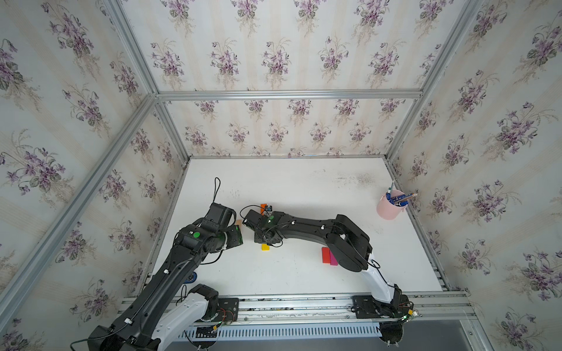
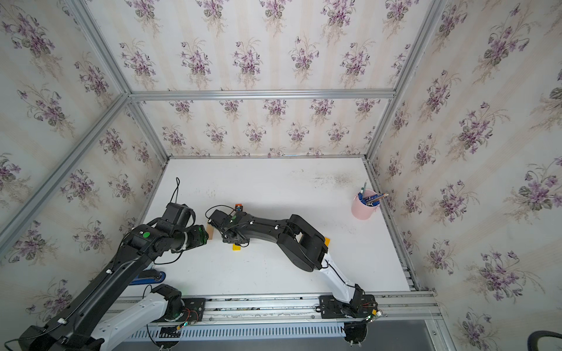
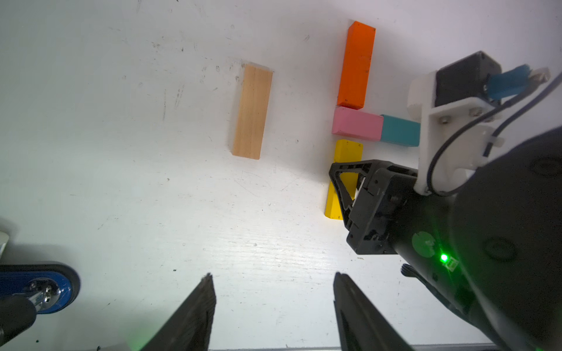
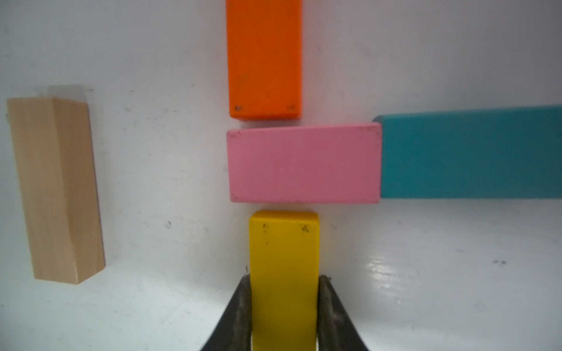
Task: Assemble the letter h with building blocks
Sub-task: Assemble the building block at the center of the board.
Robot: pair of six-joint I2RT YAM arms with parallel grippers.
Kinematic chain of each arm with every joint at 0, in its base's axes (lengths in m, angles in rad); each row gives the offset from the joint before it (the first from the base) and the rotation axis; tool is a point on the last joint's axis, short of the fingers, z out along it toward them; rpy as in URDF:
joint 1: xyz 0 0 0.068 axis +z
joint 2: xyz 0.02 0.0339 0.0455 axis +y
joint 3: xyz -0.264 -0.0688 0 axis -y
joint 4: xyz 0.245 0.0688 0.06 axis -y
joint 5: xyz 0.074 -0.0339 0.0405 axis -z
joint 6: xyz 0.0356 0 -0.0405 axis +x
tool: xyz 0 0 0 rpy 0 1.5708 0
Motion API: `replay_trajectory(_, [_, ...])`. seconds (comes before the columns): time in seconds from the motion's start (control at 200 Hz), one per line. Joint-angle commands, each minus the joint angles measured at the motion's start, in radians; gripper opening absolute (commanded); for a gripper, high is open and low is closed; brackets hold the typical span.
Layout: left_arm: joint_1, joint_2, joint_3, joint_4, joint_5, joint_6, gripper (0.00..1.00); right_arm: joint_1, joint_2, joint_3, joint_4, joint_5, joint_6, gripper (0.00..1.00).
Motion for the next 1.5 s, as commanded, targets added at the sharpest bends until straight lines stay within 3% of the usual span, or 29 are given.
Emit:
replay_trajectory(0.0, [0.001, 0.002, -0.003, 0.026, 0.002, 0.001, 0.64, -0.004, 0.017, 0.006, -0.042, -0.01, -0.005, 0.23])
replay_trajectory(0.1, [0.002, 0.007, -0.003, 0.029, 0.005, 0.001, 0.64, -0.008, 0.019, 0.009, -0.05, -0.011, -0.001, 0.3])
replay_trajectory(0.245, [0.002, 0.008, -0.004, 0.03, 0.007, 0.001, 0.64, -0.004, 0.002, -0.007, -0.038, -0.016, -0.004, 0.57])
replay_trajectory(0.34, [0.001, 0.005, -0.005, 0.029, 0.007, 0.001, 0.64, -0.002, -0.014, -0.023, -0.029, -0.019, -0.005, 0.61])
replay_trajectory(0.46, [0.001, 0.008, -0.01, 0.033, 0.001, 0.001, 0.65, 0.002, -0.024, -0.035, -0.024, -0.019, -0.006, 0.59])
replay_trajectory(0.829, [0.002, 0.018, -0.024, 0.044, 0.008, -0.011, 0.64, 0.01, -0.012, -0.024, -0.012, -0.041, -0.026, 0.34])
replay_trajectory(1.493, [0.003, 0.036, -0.02, 0.052, 0.014, -0.004, 0.64, 0.006, 0.014, 0.023, -0.054, -0.018, 0.002, 0.3])
